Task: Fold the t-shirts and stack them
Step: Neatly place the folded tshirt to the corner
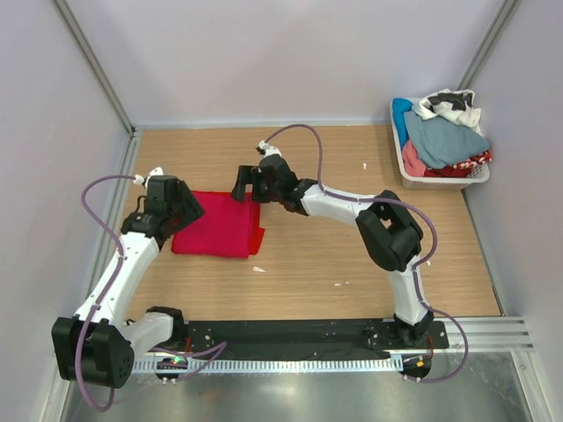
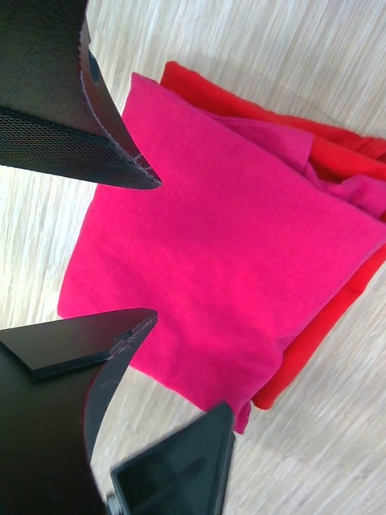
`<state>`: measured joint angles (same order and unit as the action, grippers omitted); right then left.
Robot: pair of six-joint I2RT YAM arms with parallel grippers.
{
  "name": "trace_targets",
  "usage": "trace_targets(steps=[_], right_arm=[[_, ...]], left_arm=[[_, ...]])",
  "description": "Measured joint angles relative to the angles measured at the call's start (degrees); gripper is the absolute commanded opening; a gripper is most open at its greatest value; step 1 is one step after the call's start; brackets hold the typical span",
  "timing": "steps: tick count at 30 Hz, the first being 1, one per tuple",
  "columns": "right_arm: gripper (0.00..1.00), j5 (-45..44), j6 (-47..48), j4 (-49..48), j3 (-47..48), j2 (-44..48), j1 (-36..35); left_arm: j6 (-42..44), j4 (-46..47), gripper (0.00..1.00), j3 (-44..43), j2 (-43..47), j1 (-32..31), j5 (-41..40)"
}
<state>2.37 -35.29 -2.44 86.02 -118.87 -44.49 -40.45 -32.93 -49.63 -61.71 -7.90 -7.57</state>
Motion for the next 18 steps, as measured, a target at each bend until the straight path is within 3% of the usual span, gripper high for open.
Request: trace_targets(steps=[7, 13, 18], right_arm=[[0.98, -4.5, 4.5, 3.1, -2.1, 5.3, 1.5], [0.97, -8.7, 5.7, 5.2, -19.8, 21.7, 6.3], [0.94, -14.9, 5.7, 5.9, -33.9, 39.5, 15.2]], left_arm=[[-0.7, 1.0, 0.62, 1.5, 0.0, -5.0, 0.1], [-1.3, 2.6, 0.62, -0.5, -4.5, -15.2, -0.8], [-2.1, 1.4, 0.57, -8.4, -16.4, -27.5, -6.0]])
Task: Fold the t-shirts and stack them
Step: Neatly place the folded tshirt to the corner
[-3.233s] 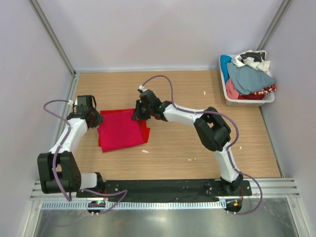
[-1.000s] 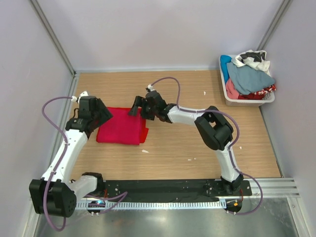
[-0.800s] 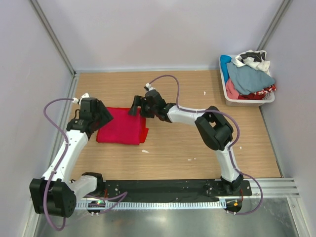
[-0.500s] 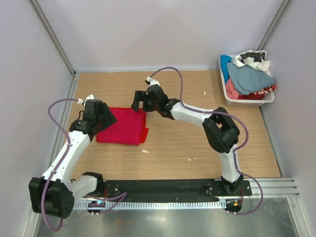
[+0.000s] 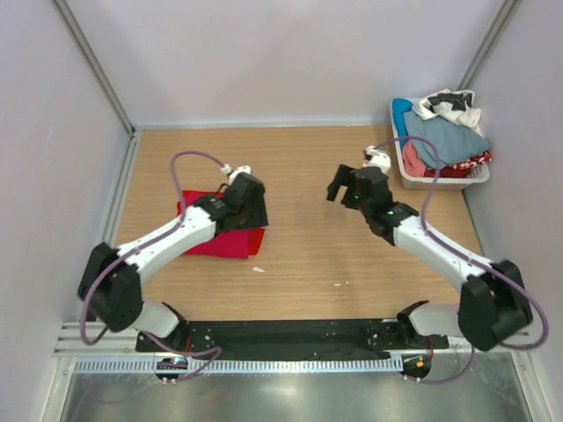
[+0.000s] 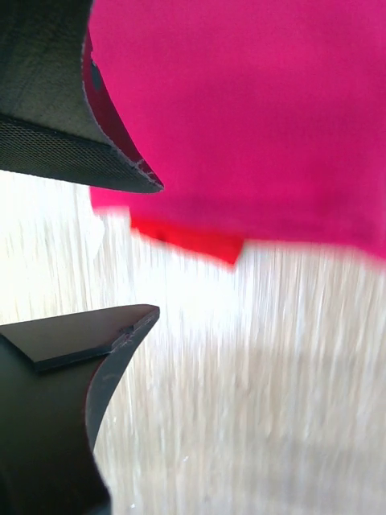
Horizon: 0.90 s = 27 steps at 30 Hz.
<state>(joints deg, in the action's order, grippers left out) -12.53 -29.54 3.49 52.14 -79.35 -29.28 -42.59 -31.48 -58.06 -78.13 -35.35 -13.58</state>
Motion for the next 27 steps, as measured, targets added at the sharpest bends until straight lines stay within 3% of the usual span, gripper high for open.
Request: trace_targets(steps=[6, 11, 15, 18, 24, 27], right_arm=[[0.94, -6.5, -0.2, 0.4, -12.0, 15.0, 4.7], [0.93, -7.6, -0.3, 0.5, -16.1, 18.2, 4.7], [0.93, -7.6, -0.3, 0.9, -17.0, 18.5, 4.7], [0.93, -7.7, -0.3, 1.0, -17.9, 19.4, 4.7], [0.93, -7.6, -0.4, 1.4, -18.8, 20.9, 4.7], [0.95, -7.6, -0.5, 1.5, -19.0, 21.2, 4.7]], left_arm=[[-1.1, 0.2, 0.55, -11.0, -18.1, -7.7, -0.2], [-2.1, 0.1, 0.55, -14.8, -28.7, -7.9, 0.1], [-2.4, 0.9, 0.55, -15.1, -31.2, -5.9, 1.1], [-2.6, 4.2, 0.55, -13.1, -30.3, -1.9, 3.2], [-2.0, 8.0, 0.54, -8.3, -27.1, 12.0, 6.6], [-0.8, 8.2, 0.6, -6.8, -25.7, 19.0, 6.1]])
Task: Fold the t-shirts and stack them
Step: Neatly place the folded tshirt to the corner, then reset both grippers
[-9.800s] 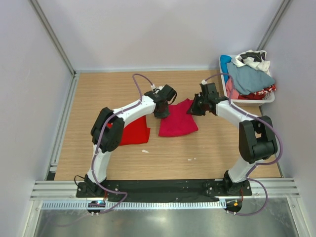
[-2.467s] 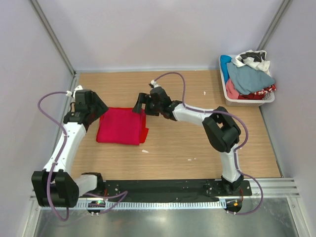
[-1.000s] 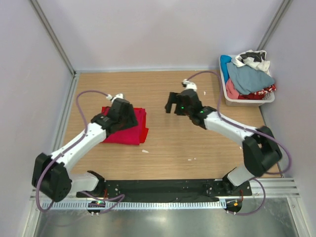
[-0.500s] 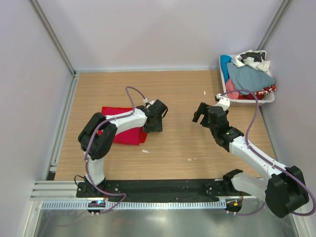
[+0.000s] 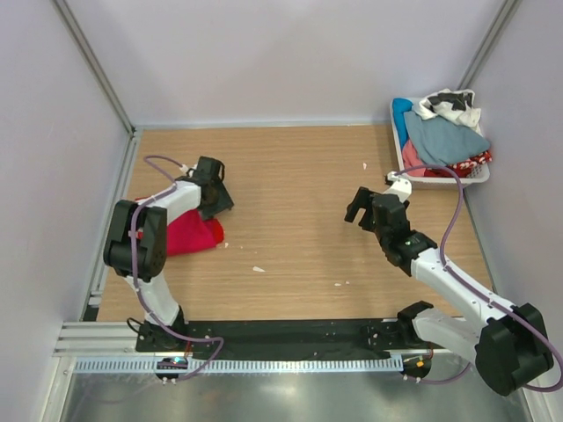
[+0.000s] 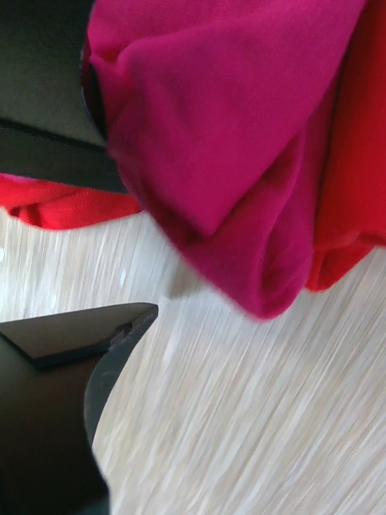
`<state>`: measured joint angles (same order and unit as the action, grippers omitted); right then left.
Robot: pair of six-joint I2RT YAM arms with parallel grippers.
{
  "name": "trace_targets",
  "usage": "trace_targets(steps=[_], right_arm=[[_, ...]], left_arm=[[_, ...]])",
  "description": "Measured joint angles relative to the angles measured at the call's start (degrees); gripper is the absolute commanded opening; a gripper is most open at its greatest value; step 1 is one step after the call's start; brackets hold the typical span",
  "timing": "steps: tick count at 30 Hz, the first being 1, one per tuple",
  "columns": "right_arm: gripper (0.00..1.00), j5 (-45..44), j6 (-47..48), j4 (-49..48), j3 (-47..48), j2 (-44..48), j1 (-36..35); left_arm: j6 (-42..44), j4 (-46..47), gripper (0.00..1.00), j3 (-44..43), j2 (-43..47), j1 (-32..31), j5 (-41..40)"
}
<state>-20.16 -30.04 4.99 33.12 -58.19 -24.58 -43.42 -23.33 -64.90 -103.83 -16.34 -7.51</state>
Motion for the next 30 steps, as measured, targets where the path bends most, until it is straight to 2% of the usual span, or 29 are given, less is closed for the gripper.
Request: trace_targets(steps=[1, 4, 5, 11, 13, 17, 22, 30], right_arm=[[0.96, 0.0, 0.0, 0.1, 0.0, 0.1, 0.0], [1.0, 0.0, 0.0, 0.5, 0.0, 0.1, 0.0], [1.0, 0.0, 0.0, 0.7, 0.0, 0.1, 0.0], [1.0, 0.3, 0.6, 1.0, -0.6, 1.9, 0.0], [1.0, 0.3, 1.0, -1.4, -2.9, 4.5, 0.0], [1.0, 0.1, 1.4, -5.8, -10.0, 8.8, 0.0], [1.0, 0.2, 1.5, -6.2, -12.8, 8.8, 0.0], [1.0, 0.0, 1.4, -8.0, -16.5, 14.2, 0.0]], left_arm=[[0.5, -0.3, 0.62, 0.4, 0.6, 1.5, -0.5], [1.9, -0.8, 0.81, 3.0, 4.4, 2.0, -0.9], [2.2, -0.8, 0.99, 4.2, 6.3, 1.0, -1.0], [5.0, 5.6, 1.0, 14.0, 27.3, -15.7, -6.4], [5.5, 9.0, 1.0, 18.0, 34.0, -18.8, -7.3], [7.0, 15.0, 1.0, 28.2, 44.3, -18.6, -10.2], [12.2, 21.4, 1.0, 39.4, 49.7, -18.4, -12.4], [15.7, 23.2, 1.0, 40.4, 49.8, -18.4, -12.2]])
